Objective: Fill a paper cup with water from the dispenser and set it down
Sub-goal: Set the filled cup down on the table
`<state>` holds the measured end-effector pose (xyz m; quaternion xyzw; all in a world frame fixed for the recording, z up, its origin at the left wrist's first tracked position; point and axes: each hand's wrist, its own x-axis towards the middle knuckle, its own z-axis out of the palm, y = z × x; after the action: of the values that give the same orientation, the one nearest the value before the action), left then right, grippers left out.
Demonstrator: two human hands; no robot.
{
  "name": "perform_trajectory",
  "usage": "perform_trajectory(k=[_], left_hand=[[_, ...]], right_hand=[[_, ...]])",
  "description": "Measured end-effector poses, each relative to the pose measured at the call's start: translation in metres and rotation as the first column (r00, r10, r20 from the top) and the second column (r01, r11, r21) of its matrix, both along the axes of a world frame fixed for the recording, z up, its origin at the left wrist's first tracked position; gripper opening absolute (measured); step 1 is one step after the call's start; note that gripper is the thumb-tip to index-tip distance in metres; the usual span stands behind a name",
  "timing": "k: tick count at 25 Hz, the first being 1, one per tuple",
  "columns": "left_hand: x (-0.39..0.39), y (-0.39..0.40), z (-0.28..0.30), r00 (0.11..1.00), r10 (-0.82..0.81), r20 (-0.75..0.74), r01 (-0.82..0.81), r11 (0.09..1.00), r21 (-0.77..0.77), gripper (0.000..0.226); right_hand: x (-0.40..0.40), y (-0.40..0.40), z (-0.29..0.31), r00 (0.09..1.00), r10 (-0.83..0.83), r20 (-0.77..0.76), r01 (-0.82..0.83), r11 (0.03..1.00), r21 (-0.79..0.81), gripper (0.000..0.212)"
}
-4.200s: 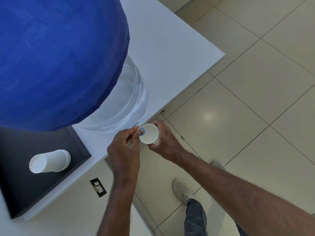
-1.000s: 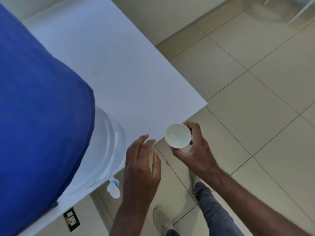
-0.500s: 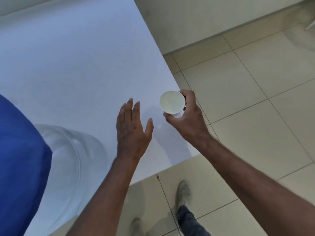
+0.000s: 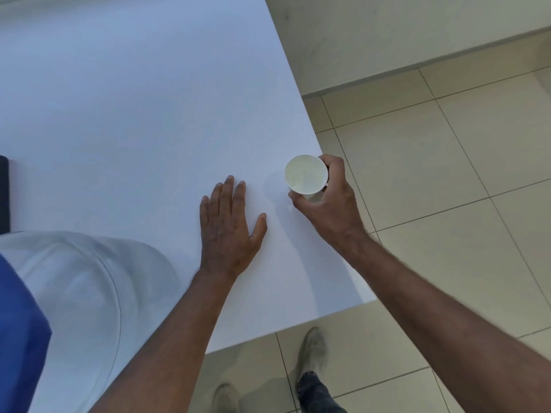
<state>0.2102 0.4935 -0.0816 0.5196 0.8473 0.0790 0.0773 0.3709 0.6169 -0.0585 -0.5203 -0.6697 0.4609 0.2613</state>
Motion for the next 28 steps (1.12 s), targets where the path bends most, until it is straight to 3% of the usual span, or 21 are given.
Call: perform_trajectory(k=[24, 28], left_hand=[[-0.002, 0.005, -0.012, 0.999, -0.010, -0.031, 0.009, 1.000, -0.023, 0.072], [-0.001, 0.006, -0.009, 1.000, -0.017, -0.015, 0.017, 1.000, -0.026, 0.072]], right_hand=[[-0.008, 0.010, -0.001, 0.998, 0.014, 0.061, -0.016, 0.999, 0.041, 0.070], [-0.005, 0.010, 0.002, 0.995, 0.067, 0.076, -0.068, 0.998, 0.011, 0.080]])
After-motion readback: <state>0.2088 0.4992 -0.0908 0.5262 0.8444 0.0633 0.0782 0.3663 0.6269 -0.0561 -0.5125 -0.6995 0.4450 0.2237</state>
